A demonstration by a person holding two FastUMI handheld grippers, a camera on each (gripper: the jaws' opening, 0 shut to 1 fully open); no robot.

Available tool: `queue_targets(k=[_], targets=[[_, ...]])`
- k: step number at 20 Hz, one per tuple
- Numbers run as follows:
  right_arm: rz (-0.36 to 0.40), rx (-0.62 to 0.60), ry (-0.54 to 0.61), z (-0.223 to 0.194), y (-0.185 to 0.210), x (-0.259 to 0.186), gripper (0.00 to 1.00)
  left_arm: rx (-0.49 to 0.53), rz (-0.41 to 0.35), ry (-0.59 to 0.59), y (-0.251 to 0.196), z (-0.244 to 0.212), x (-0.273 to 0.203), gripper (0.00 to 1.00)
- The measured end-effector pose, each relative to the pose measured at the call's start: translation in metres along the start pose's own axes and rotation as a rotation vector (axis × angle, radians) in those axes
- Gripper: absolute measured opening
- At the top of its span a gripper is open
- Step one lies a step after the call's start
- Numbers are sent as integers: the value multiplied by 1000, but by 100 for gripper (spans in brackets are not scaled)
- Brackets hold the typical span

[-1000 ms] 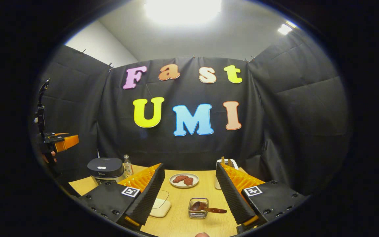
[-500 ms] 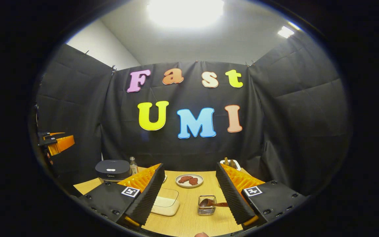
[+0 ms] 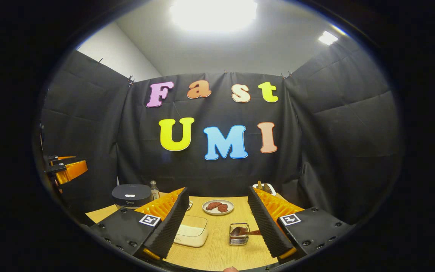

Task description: Close the left gripper, press the button to open the rice cooker; take a wooden spoon from the chopstick holder with the right hand, scoop a spoonful of rice and pour it into the rice cooker, then put the wooden spoon back into the chopstick holder.

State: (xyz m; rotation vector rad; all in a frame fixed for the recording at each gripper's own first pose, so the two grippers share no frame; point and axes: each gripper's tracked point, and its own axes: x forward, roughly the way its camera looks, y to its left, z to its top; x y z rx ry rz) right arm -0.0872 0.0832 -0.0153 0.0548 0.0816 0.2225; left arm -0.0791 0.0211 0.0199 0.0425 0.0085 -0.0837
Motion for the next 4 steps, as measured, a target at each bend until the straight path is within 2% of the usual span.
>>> queue_targets(k=[4], targets=[[-3,0,0,0,2,1,98,-20,14,9,9,-4,0,81]])
